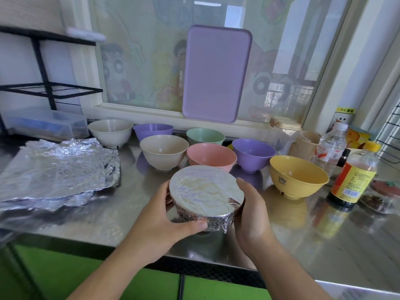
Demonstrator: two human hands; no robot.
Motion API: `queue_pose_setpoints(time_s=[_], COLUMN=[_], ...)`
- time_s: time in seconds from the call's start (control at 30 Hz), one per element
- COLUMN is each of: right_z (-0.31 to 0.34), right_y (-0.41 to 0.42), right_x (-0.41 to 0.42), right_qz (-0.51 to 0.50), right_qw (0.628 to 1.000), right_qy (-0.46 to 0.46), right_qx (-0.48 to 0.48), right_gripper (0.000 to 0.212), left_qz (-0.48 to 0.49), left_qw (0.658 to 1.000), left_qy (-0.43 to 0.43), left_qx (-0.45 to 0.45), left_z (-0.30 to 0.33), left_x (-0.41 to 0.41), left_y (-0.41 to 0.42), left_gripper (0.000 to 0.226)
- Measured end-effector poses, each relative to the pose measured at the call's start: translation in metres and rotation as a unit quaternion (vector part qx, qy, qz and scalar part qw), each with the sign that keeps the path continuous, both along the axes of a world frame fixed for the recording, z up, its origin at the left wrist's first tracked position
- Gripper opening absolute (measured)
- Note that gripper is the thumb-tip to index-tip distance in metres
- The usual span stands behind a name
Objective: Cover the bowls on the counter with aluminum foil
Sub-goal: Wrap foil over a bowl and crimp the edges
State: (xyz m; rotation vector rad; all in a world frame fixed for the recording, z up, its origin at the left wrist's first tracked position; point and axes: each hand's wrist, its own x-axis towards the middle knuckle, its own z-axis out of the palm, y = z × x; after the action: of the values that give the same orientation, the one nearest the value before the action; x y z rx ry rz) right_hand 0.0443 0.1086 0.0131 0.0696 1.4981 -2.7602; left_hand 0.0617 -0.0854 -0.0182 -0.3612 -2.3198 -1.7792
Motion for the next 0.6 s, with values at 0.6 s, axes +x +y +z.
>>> queue_pose_setpoints(time_s=[0.6], right_z=[-0.021], right_y=[-0.152], right_x=[-0.076], right_qz=[0.117], right_qw=[0.992], right_qy=[-0.029], right_qx=[0.048], right_gripper=[0.046], left_qz=[0.121], left_qw=[0.989], left_qy=[-0.077], left_qx=[0.032], left_z=[-0.001], left_x=[-0.008], left_y=[-0.138], left_gripper=[0.110])
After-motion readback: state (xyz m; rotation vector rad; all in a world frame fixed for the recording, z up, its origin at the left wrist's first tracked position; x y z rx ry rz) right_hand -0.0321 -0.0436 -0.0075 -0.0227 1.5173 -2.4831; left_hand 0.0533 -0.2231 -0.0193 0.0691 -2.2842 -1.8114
